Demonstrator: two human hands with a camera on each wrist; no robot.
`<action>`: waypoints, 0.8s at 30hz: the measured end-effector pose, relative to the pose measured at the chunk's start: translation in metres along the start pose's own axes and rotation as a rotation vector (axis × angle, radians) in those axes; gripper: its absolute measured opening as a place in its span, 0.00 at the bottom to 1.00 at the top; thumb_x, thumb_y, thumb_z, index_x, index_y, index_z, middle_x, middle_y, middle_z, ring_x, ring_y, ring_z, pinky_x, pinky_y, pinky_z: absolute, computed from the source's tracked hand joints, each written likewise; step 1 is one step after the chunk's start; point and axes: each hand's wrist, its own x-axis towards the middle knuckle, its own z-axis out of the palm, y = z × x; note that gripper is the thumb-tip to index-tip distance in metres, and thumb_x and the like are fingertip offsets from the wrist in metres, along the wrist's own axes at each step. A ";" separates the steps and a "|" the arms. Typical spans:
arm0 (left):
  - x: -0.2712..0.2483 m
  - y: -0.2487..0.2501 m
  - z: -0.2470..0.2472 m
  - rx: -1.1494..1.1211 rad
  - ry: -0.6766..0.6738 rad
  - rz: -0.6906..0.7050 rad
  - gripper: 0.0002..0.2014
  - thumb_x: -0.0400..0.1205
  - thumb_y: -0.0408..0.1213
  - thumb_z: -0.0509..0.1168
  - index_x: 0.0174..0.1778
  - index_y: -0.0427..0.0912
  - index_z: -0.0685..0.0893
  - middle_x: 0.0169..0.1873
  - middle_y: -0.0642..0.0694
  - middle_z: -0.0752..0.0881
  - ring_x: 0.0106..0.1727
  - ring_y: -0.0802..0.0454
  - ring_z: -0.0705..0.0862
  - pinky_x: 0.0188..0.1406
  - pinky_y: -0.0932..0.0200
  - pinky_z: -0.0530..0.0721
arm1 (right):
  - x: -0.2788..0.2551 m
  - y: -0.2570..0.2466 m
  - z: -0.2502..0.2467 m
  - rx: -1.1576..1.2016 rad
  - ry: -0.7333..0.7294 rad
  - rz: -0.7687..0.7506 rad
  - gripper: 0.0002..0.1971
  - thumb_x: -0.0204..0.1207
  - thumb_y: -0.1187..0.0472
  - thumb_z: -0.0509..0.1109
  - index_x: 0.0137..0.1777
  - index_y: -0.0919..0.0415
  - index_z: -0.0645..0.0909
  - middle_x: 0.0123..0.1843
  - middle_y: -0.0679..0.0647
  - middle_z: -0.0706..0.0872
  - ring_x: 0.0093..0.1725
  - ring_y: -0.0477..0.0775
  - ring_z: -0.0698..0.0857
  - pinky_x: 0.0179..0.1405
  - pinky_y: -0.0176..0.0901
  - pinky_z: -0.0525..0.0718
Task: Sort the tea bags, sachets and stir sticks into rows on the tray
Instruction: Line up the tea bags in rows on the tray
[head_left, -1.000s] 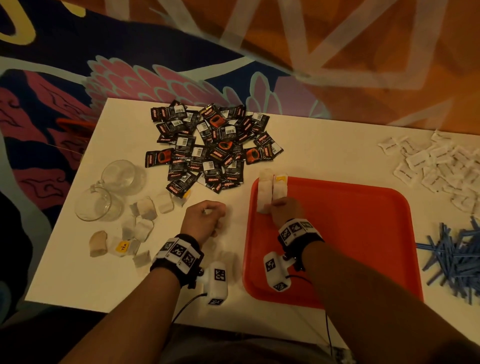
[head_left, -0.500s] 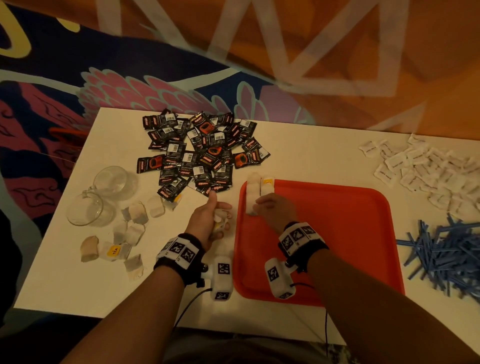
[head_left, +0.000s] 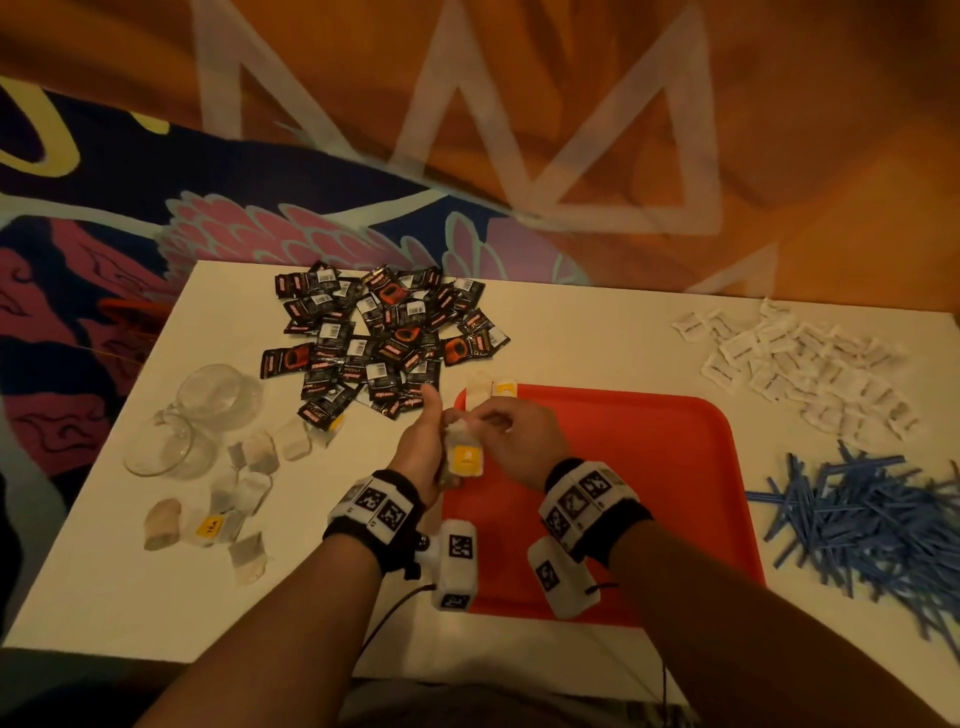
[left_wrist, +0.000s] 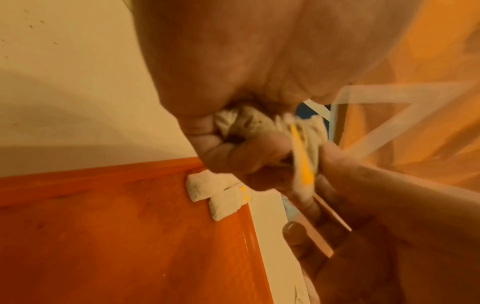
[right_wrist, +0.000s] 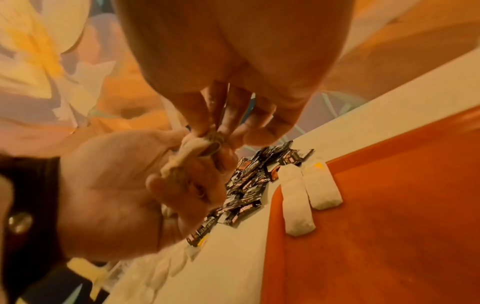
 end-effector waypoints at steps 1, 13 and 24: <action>0.000 -0.001 0.001 0.004 -0.011 0.012 0.36 0.78 0.75 0.46 0.38 0.46 0.85 0.31 0.44 0.86 0.21 0.51 0.78 0.17 0.65 0.70 | 0.001 0.002 -0.003 0.016 0.017 0.024 0.05 0.79 0.62 0.70 0.47 0.57 0.88 0.44 0.48 0.90 0.40 0.39 0.83 0.39 0.28 0.75; -0.006 -0.006 0.008 0.059 0.030 0.059 0.27 0.84 0.65 0.56 0.40 0.44 0.85 0.23 0.47 0.81 0.18 0.53 0.74 0.15 0.65 0.67 | -0.015 -0.002 -0.009 0.023 -0.084 -0.004 0.07 0.71 0.65 0.75 0.45 0.52 0.87 0.39 0.45 0.87 0.38 0.39 0.84 0.41 0.35 0.84; 0.000 -0.008 0.008 -0.052 0.043 0.153 0.21 0.78 0.60 0.68 0.44 0.44 0.79 0.23 0.47 0.78 0.18 0.53 0.70 0.18 0.64 0.67 | -0.012 -0.001 -0.008 0.171 -0.113 0.286 0.13 0.66 0.54 0.82 0.45 0.51 0.80 0.43 0.53 0.90 0.41 0.51 0.87 0.38 0.43 0.81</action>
